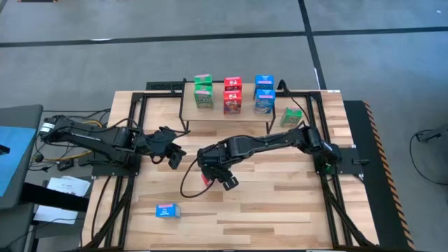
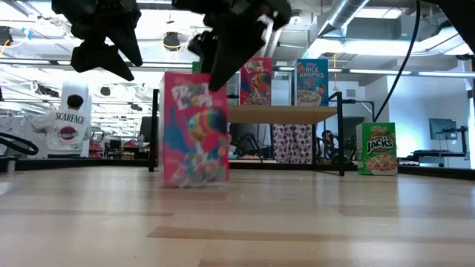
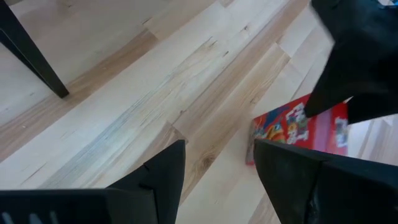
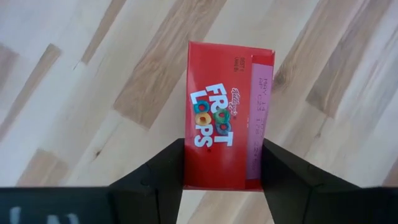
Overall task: Stack cereal on shelf
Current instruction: Put the red cereal box on the shelf aligned with the other red cereal boxes
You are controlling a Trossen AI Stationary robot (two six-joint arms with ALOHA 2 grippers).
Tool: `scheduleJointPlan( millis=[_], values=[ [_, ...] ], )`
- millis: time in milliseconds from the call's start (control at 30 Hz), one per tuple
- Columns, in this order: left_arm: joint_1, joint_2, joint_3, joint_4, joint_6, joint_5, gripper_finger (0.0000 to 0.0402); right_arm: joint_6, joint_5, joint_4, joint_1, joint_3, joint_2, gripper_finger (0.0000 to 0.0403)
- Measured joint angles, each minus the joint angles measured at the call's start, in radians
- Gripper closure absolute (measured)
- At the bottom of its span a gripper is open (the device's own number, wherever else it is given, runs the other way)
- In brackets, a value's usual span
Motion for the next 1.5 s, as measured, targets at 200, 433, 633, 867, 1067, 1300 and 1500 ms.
scheduleJointPlan(
  millis=[200, 433, 633, 867, 1067, 1300, 1500],
  values=[
    [0.0, 0.0, 0.0, 0.0, 0.0, 0.0, 0.0223, 0.033, 0.0, -0.105, -0.011, 0.103, 0.0, 0.0199],
    [0.0, 0.0, 0.0, -0.005, 0.0, 0.0, 0.0223, 0.048, 0.001, -0.246, -0.051, 0.246, 0.0, 0.0199],
    [0.0, 0.0, 0.0, -0.009, 0.011, 0.0, 0.0223, 0.05, 0.001, -0.332, -0.097, 0.289, -0.025, 0.0199],
    [0.0, 0.0, 0.0, -0.009, 0.011, 0.0, 0.0223, 0.076, 0.007, -0.403, -0.183, 0.303, -0.063, 0.0199],
    [0.0, 0.0, 0.0, -0.007, 0.011, 0.0, 0.0223, 0.075, 0.102, -0.439, -0.26, 0.301, -0.112, 0.0199],
    [0.0, 0.0, 0.0, -0.008, 0.011, 0.0, 0.0223, 0.068, 0.119, -0.442, -0.345, 0.303, -0.171, 0.0199],
    [0.0, 0.0, 0.0, -0.008, 0.011, -0.001, 0.0223, 0.053, 0.116, -0.451, -0.403, 0.297, -0.219, 0.0199]
  ],
)
